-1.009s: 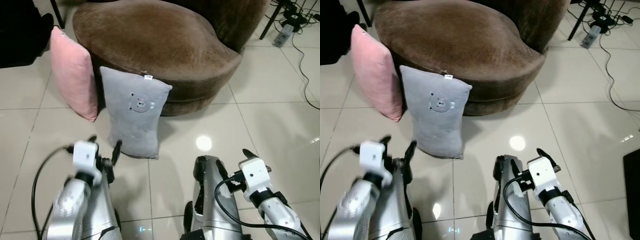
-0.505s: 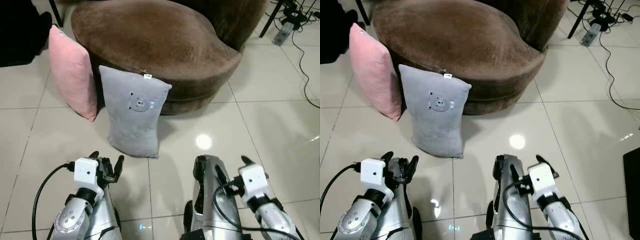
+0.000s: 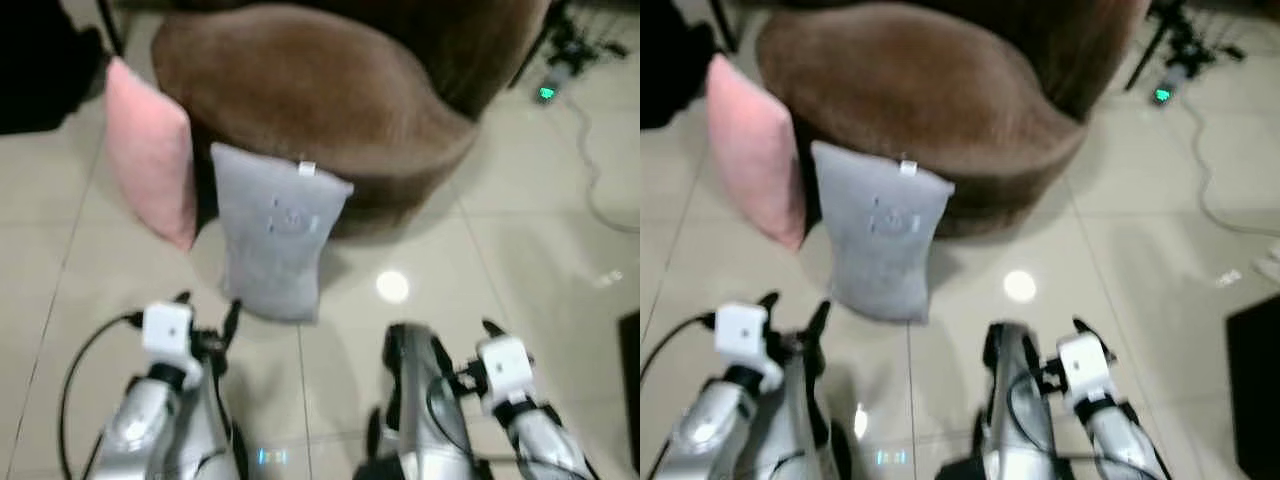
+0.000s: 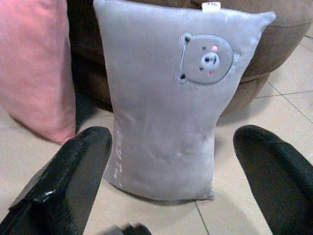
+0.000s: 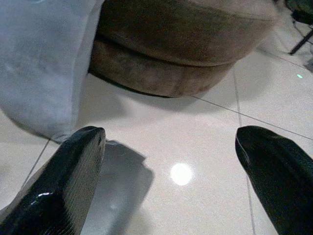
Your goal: Move the pillow to the sofa from floor
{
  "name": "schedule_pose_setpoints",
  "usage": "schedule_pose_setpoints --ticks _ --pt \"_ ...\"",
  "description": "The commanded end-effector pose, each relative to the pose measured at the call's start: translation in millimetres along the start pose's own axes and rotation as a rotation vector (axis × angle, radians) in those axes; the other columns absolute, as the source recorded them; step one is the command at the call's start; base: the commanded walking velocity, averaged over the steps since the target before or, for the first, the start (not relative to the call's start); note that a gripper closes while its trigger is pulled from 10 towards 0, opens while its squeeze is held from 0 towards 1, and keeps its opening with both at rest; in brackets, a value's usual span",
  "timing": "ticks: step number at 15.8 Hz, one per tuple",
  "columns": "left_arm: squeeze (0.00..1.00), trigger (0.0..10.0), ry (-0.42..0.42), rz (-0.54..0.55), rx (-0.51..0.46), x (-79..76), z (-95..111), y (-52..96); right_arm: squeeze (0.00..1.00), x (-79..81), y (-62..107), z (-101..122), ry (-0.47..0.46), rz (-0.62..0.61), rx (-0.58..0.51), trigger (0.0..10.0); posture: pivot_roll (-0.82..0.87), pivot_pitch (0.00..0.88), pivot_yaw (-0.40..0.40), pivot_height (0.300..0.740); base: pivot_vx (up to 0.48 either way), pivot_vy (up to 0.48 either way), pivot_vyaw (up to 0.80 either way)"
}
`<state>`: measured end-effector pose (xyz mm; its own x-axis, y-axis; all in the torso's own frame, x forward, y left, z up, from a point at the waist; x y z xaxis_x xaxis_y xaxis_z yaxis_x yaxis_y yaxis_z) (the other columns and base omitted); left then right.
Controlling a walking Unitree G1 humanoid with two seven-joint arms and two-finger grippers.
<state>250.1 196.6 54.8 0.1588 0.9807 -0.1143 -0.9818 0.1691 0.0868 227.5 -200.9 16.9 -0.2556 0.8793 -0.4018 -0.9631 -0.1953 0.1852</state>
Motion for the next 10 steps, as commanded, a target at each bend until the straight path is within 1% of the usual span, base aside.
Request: schedule_pose_setpoints --ticks 1,2,3,5,7,8,9,10 --pt "0.0 10.0 0.01 -0.02 0.007 -9.4 -2 -1.5 0.0 -2.3 8.5 -16 -0.002 -0.009 0.054 10.0 0.08 0.219 -0.087 0.423 0.266 0.401 0.0" --pt "0.0 10.0 -0.003 -0.03 0.007 -10.8 -1 -3.1 0.0 -1.2 8.8 -21 -0.004 -0.006 0.063 10.0 0.08 0.219 -0.086 0.423 0.266 0.401 0.0" --pt "0.0 10.0 -0.038 -0.03 0.003 -11.1 1 -6.1 0.0 0.3 9.5 -28 -0.009 -0.002 0.079 10.0 0.08 0.22 -0.083 0.423 0.48 0.0 0.0" --pt "0.0 10.0 -0.058 -0.038 0.01 -10.4 3 -11.6 0.0 4.6 9.7 -35 -0.016 0.007 0.099 10.0 0.07 0.221 -0.081 0.423 0.48 0.0 0.0" --pt "0.0 10.0 -0.06 -0.047 0.018 -11.4 1 -12.4 0.0 8.0 9.0 -38 -0.02 0.012 0.103 10.0 0.07 0.222 -0.079 0.423 0.48 0.0 0.0" --pt "0.0 10.0 -0.074 -0.057 0.026 -13.0 0 -12.9 0.0 9.9 9.2 -42 -0.022 0.015 0.117 10.0 0.07 0.222 -0.078 0.423 0.48 0.0 0.0" --pt "0.0 10.0 -0.105 -0.057 0.034 -14.3 0 -14.5 0.0 12.7 10.7 -53 -0.028 0.024 0.157 10.0 0.07 0.222 -0.077 0.423 0.48 0.0 0.0" --pt "0.0 10.0 -0.112 -0.059 0.039 -14.4 0 -15.6 0.0 14.1 11.2 -56 -0.03 0.028 0.173 10.0 0.07 0.222 -0.076 0.423 0.48 0.0 0.0"
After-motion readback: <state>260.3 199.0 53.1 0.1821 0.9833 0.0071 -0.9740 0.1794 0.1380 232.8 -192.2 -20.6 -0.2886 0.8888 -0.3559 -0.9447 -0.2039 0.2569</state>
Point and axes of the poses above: a point about 5 cm out from each wrist's last joint towards the gripper, its own y axis pointing back from the gripper into the wrist, its own z axis along the axis of the wrist's last joint, x = y × z, the point moved 2 cm from there along -y, pointing out of the wrist towards the gripper, and after that the axes turned 10 degrees about y, right-handed, at the moved point
